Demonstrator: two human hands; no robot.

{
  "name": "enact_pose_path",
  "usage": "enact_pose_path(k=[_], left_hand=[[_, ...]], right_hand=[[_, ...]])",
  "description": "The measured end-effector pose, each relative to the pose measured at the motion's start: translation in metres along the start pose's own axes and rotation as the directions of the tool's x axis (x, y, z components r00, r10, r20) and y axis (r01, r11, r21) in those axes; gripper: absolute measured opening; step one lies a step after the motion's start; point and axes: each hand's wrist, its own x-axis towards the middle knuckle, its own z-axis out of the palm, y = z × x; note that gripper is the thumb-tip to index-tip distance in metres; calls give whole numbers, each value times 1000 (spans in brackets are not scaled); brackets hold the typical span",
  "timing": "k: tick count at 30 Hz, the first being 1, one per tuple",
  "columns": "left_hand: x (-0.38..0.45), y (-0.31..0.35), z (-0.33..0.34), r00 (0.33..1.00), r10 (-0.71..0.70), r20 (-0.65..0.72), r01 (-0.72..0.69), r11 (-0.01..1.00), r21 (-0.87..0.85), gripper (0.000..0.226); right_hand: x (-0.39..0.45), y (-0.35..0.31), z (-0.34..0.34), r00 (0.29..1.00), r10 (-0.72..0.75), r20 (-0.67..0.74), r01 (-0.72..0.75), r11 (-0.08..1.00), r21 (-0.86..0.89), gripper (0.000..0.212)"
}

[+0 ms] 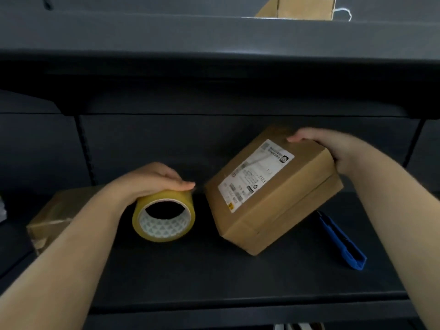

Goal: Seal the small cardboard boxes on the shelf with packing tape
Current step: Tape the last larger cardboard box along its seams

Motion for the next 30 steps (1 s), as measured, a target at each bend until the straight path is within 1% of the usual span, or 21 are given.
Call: enact_pose_path(k=[3,6,8,10,12,13,14,15,16,17,18,19,20,21,22,23,25,26,28,30], left_hand=[[-2,1,-14,999,46,-8,-46,999,14,49],[-2,6,-18,997,26,68,-31,997,67,47],[4,9,-12,993,-14,120,-2,991,137,44],[13,10,-2,991,-45,128,20,983,183,34],[20,12,4,987,-63,144,36,982,186,26],[22,13,4,984,-71,161,42,983,179,23],[23,14,4,980,-80,180,48,984,174,21],[24,14,4,976,-89,200,54,983,174,19],[24,15,3,972,-94,216,56,983,175,17],[24,14,3,969,-96,227,56,983,175,16],[24,13,2,967,-100,233,60,983,171,16],[24,12,3,965,-104,239,67,985,159,18],[23,10,3,964,-108,244,75,987,140,20],[22,8,4,962,-108,250,81,990,117,22],[21,7,4,961,-105,258,84,992,90,23],[19,5,5,959,-97,265,82,994,66,24],[16,2,7,964,-83,255,78,997,29,28],[14,-1,9,968,-82,237,78,997,24,32],[10,-8,10,976,-75,204,74,997,11,49],[2,-15,11,976,-32,215,52,995,-87,57]], right_hand=[[0,24,5,998,35,56,-44,983,178,57],[1,46,8,995,75,69,-92,950,298,58],[0,61,12,990,123,64,-137,936,324,61],[-4,74,15,986,159,46,-166,952,256,65],[-8,83,15,991,129,-40,-128,991,33,68],[-8,85,15,992,50,-112,-64,990,-123,67],[-8,83,15,979,-76,-188,17,954,-300,66],[-11,76,18,944,-245,-222,113,869,-481,65],[-16,65,25,888,-431,-160,244,737,-630,66],[-23,52,35,818,-576,-18,402,593,-698,68],[-32,37,48,743,-649,164,554,457,-696,70],[-40,26,63,665,-660,349,668,318,-673,71],[-44,18,78,601,-625,497,730,178,-659,72],[-46,15,93,580,-566,586,743,70,-666,75],[-47,14,106,599,-515,613,720,11,-694,79],[-46,16,117,642,-493,587,671,-8,-741,83],[-46,28,134,727,-506,463,549,23,-836,84],[-46,37,140,744,-519,420,509,34,-860,84],[-47,53,150,748,-532,397,479,18,-878,86],[-48,63,154,748,-550,372,462,29,-886,91]])
